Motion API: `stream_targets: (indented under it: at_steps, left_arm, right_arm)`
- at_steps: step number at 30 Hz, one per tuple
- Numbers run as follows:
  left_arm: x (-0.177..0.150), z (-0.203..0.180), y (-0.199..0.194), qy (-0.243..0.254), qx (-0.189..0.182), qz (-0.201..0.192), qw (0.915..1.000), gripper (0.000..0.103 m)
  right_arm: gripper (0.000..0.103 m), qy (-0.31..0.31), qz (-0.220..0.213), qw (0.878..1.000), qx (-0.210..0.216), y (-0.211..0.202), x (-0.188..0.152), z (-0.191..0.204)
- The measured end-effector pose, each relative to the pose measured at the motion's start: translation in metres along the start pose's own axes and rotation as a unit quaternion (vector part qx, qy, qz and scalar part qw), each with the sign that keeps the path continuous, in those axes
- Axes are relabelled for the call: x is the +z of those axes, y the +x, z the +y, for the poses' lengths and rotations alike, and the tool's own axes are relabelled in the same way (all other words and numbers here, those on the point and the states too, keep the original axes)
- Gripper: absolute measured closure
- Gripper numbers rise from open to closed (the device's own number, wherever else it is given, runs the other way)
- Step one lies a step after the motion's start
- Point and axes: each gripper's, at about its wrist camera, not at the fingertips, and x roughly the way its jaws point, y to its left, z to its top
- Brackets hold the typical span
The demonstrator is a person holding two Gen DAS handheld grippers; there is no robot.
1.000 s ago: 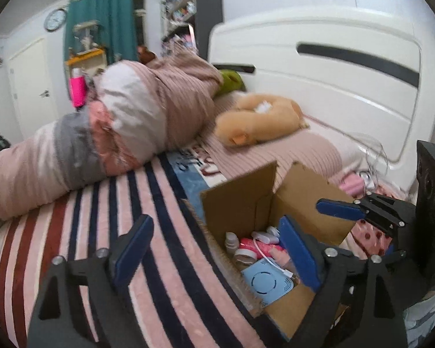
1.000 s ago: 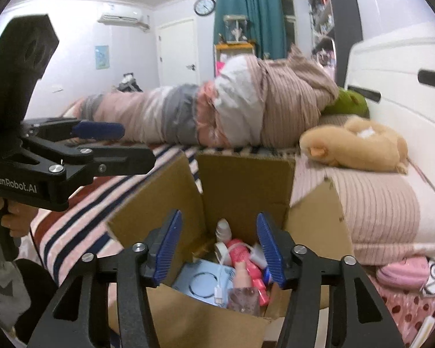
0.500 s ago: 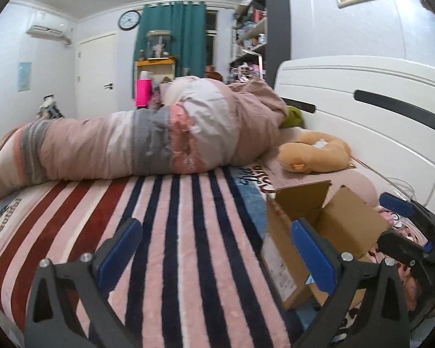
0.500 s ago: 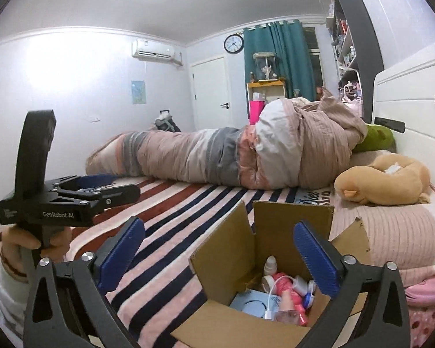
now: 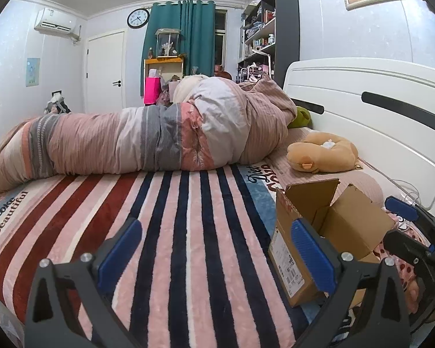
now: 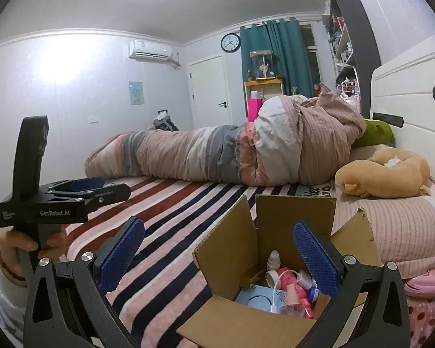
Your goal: Organize rigid objects
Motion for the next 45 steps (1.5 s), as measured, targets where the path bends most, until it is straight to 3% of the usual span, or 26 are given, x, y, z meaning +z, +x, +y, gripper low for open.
stream_targets:
  at_steps: [45]
  left_arm:
    - [0.0017, -0.0042, 0.0031, -0.004, 0.024, -0.002, 0.9997, 0.001]
  right_arm:
    - [0.0, -0.005, 0.003, 1.0, 0.0, 0.0018, -0.0043, 0.0046]
